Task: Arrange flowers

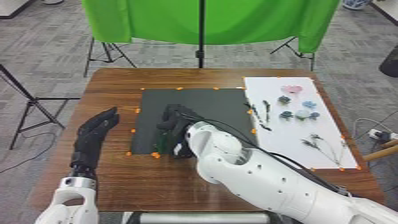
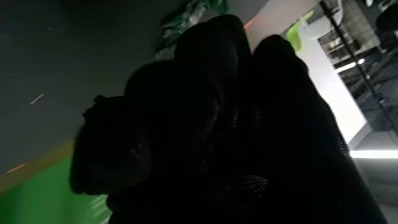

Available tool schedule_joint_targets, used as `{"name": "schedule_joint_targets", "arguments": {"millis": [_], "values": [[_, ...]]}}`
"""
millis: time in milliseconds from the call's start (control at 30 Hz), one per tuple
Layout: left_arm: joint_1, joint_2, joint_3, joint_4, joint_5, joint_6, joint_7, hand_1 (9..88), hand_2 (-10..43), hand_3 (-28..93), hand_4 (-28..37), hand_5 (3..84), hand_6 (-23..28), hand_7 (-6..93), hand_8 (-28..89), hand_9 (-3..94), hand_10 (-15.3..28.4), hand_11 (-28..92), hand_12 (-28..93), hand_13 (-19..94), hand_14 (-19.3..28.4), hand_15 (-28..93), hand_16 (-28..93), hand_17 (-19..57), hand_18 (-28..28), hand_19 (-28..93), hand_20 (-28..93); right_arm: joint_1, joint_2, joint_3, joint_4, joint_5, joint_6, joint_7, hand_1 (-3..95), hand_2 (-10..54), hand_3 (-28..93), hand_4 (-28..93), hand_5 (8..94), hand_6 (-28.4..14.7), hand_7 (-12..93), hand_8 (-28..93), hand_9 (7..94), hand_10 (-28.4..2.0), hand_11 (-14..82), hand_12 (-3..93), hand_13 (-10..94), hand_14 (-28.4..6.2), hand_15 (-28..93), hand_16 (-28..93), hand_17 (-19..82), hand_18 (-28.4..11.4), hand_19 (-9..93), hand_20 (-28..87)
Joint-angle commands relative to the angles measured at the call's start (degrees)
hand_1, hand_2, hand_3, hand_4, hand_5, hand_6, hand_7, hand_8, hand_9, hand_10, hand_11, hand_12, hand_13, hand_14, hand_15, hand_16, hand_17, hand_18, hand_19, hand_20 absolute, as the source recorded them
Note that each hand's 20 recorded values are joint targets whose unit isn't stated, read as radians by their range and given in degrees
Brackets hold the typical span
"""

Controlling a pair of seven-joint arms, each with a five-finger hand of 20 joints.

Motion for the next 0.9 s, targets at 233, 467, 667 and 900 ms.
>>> {"name": "schedule_joint_targets", "arguments": {"millis": [233,467,667,900], "values": [[1.44,-1.08,-0.56,0.02,0.61,-1.11,-1.1,28.2,-9.5,68,-21.1,43.2,2.5,17.6,-9,40.3,12.1,19,11,30,15.0,19,0,4.6,11.8,1,19,0.64,2.41,1.3,-1.7,-2.84,-7.47,-0.09,42.6,17.8,9,6,71.3,-9.4,9,-5,80.9,-17.4,43.4,28.1,92,-5.8,52,32,68,-8.2,92,36],[2.23,-1.77,-1.03,-0.14,0.64,-1.46,-1.23,28.5,-9.5,67,-20.4,42.8,2.4,16.9,-9,39.8,11.9,19,11,29,14.9,19,0,4.5,11.8,1,19,-2.89,8.61,6.9,-9.67,-0.78,-4.95,-0.92,41.8,15.1,10,6,68.3,-9.0,8,-6,80.3,-17.1,42.9,28.5,92,-6.2,52,32,68,-8.9,93,35],[2.99,-2.3,-1.64,-0.28,0.34,-1.0,-1.3,29.3,-9.5,67,-19.7,42.1,2.5,14.3,-8,38.8,11.6,15,12,29,14.5,16,1,4.2,11.6,1,19,-13.2,17.08,24.85,-20.59,9.61,1.39,-2.56,29.1,5.4,32,1,63.3,-7.3,8,-5,76.2,-18.5,33.9,28.1,88,-7.0,51,32,64,-11.0,93,36],[3.87,-2.73,-2.17,-0.65,0.73,-1.3,-1.45,30.0,-9.3,66,-18.7,41.8,2.4,12.7,-7,38.6,11.3,13,14,29,14.3,14,3,4.1,11.6,1,19,-34.0,26.23,49.46,-24.88,-5.71,3.86,3.97,28.9,-7.0,54,-6,62.1,-6.1,10,-4,68.7,-19.3,26.4,28.8,81,-10.0,55,31,55,-16.0,93,43]]}}
